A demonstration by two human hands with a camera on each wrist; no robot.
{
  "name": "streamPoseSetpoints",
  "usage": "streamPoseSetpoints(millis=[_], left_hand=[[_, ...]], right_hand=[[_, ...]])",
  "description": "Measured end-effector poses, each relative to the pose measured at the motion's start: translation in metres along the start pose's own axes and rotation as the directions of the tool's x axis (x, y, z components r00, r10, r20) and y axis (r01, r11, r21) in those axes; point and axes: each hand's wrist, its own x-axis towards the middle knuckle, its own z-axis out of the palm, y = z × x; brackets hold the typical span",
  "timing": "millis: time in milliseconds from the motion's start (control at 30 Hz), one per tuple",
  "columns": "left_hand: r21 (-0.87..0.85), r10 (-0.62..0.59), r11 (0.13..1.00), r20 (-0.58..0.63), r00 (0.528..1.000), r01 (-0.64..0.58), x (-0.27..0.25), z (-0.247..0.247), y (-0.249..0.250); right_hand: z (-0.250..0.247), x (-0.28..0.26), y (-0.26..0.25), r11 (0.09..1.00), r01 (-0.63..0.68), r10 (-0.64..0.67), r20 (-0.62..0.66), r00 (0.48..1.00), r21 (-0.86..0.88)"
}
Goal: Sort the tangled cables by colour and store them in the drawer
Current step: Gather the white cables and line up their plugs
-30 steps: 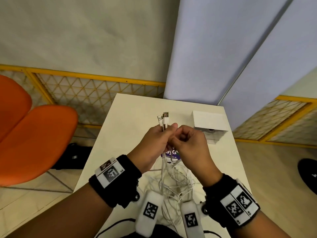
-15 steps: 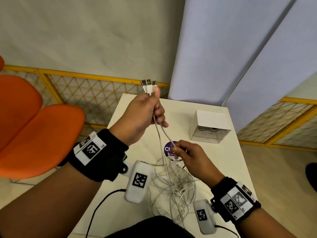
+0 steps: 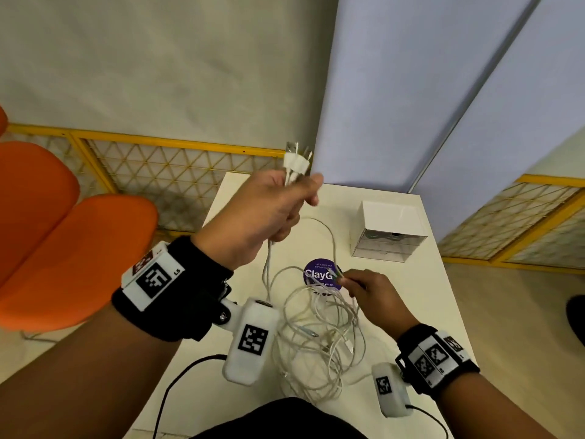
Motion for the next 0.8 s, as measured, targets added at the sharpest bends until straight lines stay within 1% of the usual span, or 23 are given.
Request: streamPoseSetpoints(millis=[67,133,200,267,333,400,467,500,567,600,667,700,733,800], left_hand=[[0.101,-0.08,0.992,0.042,0.996,0.075,0.0,0.005,-0.011],[0.181,-0.146,0.974,0.052,0.988,0.135,0.0,0.011,-0.02],[0.286,-0.195,0.942,0.047,0.98,0.174,0.001,0.016,-0.026],[0.371,-0.223,0.911,0.071,0.972,0.182,0.003,0.018,-0.03],[0.451,-0.194,0.881,0.071,0.978,0.143,0.007,0.017,-0.032],[0.518,-0.141,0.85,0.055,0.989,0.092,0.009,0.014,-0.031],[0.545,-0.095,0.837,0.049,0.994,0.053,0.009,0.014,-0.026],[0.539,-0.064,0.842,0.041,0.997,0.032,0.008,0.013,-0.022],[0.476,0.019,0.879,-0.006,1.0,-0.013,0.008,0.009,-0.013],[0.416,0.053,0.909,-0.038,0.998,-0.032,0.008,0.005,-0.009],[0.236,0.097,0.969,-0.089,0.991,-0.073,0.006,-0.003,0.002],[0.143,0.115,0.985,-0.108,0.987,-0.099,0.005,-0.006,0.008],[0.075,0.138,0.989,-0.116,0.984,-0.13,0.003,-0.009,0.015],[0.012,0.193,0.981,-0.107,0.975,-0.193,-0.002,-0.013,0.026]], right_hand=[[-0.01,0.002,-0.025,0.997,0.056,-0.055,-0.023,0.998,0.046],[-0.021,0.003,-0.054,0.989,0.134,-0.133,-0.031,0.991,0.068],[-0.03,0.004,-0.08,0.974,0.223,-0.222,-0.028,0.975,0.043],[-0.041,0.003,-0.1,0.953,0.304,-0.304,-0.036,0.952,-0.017],[-0.052,0.002,-0.114,0.944,0.32,-0.324,-0.041,0.945,-0.077],[-0.059,0.001,-0.119,0.948,0.298,-0.304,-0.047,0.952,-0.109],[-0.061,0.001,-0.117,0.955,0.277,-0.283,-0.051,0.958,-0.106],[-0.06,0.002,-0.111,0.959,0.268,-0.273,-0.051,0.961,-0.093],[-0.055,0.004,-0.095,0.97,0.237,-0.24,-0.05,0.969,-0.055],[-0.052,0.005,-0.084,0.978,0.208,-0.209,-0.046,0.977,-0.031],[-0.044,0.005,-0.058,0.991,0.133,-0.132,-0.032,0.991,0.022],[-0.039,0.005,-0.044,0.995,0.093,-0.092,-0.026,0.995,0.043],[-0.033,0.005,-0.032,0.997,0.056,-0.055,-0.022,0.998,0.058],[-0.023,0.005,-0.009,0.997,-0.002,0.004,-0.016,1.0,0.073]])
